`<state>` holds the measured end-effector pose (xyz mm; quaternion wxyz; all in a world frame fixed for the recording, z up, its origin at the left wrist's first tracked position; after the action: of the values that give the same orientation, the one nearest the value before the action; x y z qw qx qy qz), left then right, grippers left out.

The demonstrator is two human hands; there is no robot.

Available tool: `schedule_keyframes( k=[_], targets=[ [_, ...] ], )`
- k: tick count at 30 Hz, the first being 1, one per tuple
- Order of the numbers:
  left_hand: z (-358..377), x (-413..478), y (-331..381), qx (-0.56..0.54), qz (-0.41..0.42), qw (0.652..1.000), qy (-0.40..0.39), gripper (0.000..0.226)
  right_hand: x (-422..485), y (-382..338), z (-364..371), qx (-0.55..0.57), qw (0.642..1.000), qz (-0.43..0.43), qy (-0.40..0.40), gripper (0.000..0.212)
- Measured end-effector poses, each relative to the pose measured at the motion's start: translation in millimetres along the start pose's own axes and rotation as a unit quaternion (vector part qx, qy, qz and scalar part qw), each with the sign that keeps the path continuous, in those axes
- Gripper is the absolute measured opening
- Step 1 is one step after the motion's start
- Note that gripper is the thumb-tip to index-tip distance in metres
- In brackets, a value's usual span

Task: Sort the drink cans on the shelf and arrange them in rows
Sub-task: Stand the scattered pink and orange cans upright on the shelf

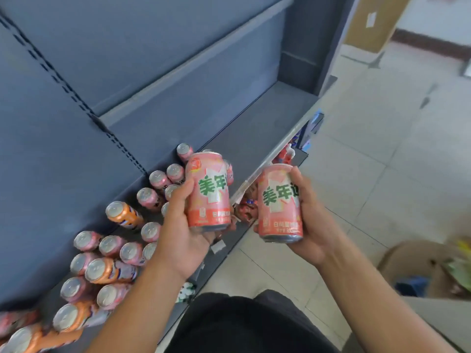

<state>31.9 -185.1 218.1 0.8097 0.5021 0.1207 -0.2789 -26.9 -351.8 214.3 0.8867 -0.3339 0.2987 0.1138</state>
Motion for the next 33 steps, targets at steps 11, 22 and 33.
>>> schedule_keyframes(
  k=[11,22,33],
  targets=[
    [113,95,-36,0.091,-0.138,0.976,-0.14,0.09,15,-98,-61,0.049,0.992,-0.105,0.052,0.055],
    [217,246,1,0.155,-0.137,0.958,-0.198,0.071,83,-237,-91,0.041,0.973,-0.193,0.122,0.051],
    [342,356,0,0.247,-0.079,0.931,-0.258,0.09,136,-358,-156,0.056,0.958,-0.226,0.166,0.062]
  ],
)
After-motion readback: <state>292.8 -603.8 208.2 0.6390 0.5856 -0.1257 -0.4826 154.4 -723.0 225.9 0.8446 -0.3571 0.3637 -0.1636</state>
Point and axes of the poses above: each hand's wrist, its own x-axis towards the middle knuckle, its own z-axis out of the palm, y = z × x, the point moved 8 cm from there along x, towards the middle knuckle, and after that the axes turned 3 degrees about x, right-handed, at the moved point
